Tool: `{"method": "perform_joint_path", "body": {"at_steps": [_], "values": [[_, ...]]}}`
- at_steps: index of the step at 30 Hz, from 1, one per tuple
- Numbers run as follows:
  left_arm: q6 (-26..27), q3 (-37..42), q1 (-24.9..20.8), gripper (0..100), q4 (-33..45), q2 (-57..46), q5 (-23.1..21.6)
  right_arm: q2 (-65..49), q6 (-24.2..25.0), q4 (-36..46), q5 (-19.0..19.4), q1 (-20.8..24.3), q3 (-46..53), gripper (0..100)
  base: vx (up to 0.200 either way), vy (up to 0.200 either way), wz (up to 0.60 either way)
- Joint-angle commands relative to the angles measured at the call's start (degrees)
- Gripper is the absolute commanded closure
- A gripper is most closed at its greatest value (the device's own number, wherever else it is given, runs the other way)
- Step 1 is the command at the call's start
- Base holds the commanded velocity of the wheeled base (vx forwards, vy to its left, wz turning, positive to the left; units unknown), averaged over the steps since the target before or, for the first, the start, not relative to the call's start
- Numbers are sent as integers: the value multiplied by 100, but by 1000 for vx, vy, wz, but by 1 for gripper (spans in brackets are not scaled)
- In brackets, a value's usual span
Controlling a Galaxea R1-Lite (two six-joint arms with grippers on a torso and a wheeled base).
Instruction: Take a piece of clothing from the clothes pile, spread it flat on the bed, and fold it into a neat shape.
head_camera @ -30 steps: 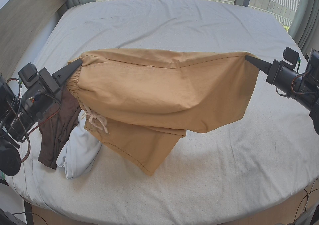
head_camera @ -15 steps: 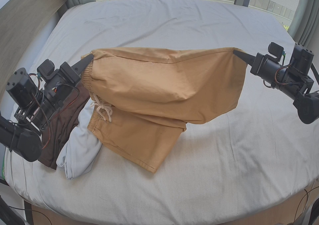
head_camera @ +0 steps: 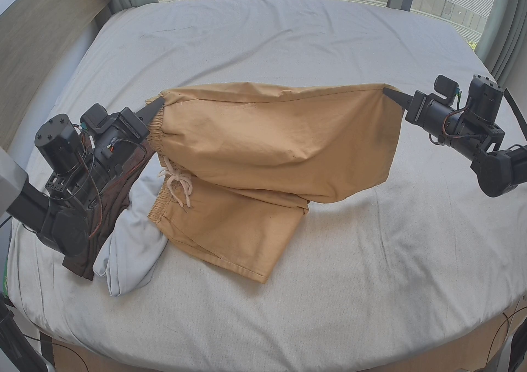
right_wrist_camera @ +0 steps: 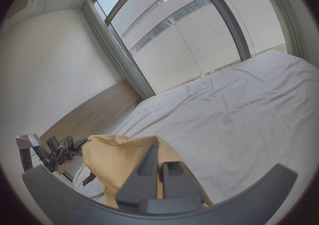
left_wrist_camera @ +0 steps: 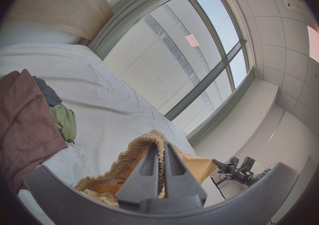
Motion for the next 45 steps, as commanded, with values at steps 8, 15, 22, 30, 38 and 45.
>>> {"method": "perform_joint_path", "body": {"at_steps": [8,15,22,30,38,45], "values": [[6,-158,23,100,16,157,8,291,1,0,6,-92,-202,100,0,0,0],[33,-422,32,100,16,455,113,669,1,0,-3,-65,-676,100,0,0,0],[41,-887,190,100,-1,904,201,1082,10,9,-91,-65,-1177,100,0,0,0],[41,-1485,243,100,-1,1396,210,1469,89,0,-117,-74,-1617,100,0,0,0],[50,-2048,243,100,-1,1783,263,1750,177,0,-241,-65,-2083,100,0,0,0],[41,-2294,243,100,60,1870,333,1917,177,-9,-241,-48,-2241,100,0,0,0]]}}
